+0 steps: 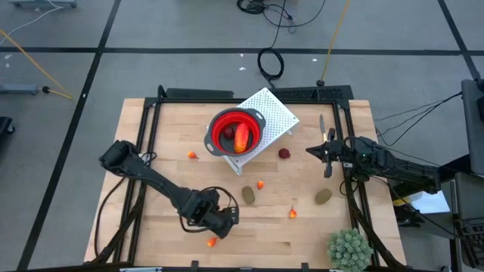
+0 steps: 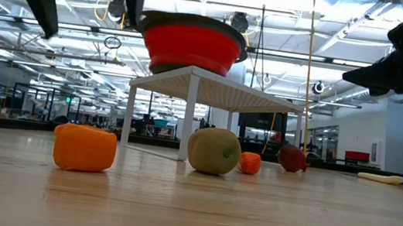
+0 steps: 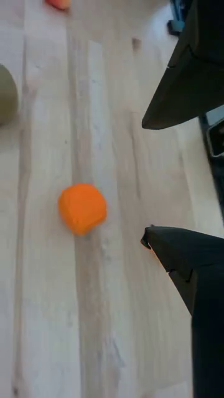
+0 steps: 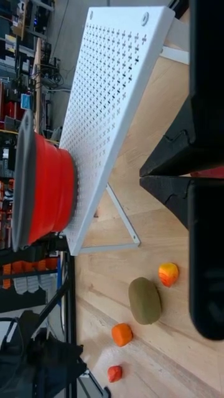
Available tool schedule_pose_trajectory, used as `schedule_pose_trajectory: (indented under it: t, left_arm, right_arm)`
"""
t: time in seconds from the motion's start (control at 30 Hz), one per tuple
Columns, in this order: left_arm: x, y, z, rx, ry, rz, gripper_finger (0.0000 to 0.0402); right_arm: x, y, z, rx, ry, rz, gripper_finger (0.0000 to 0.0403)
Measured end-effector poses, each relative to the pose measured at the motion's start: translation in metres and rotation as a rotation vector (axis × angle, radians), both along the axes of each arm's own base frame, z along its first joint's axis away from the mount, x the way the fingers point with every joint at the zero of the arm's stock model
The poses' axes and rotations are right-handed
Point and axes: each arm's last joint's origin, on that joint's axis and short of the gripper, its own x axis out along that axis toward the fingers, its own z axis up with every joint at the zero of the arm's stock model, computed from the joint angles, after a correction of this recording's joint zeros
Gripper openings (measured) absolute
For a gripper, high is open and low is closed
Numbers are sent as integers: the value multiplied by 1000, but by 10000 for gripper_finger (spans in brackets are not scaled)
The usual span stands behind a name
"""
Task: Pick & Place Fruit
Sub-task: Put the orange into the red strainer bowl on the shelf
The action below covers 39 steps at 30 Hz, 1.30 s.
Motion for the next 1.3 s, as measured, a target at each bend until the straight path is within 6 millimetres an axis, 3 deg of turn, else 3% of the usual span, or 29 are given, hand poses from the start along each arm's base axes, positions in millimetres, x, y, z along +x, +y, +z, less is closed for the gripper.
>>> schedule_pose_trajectory:
  t: [0.53,0.9,1.3]
  left_arm:
    - [21,7,-44,50,95,-33,269]
    - [20,8,-45,77,97,-18,269]
    - [27,3,-69,40,144,-29,269]
  right_arm:
    - [0,0,0,7,-2,0,0]
    - [0,0,0,31,-7,-4,0]
    - [0,0,0,26,-5,-3,0]
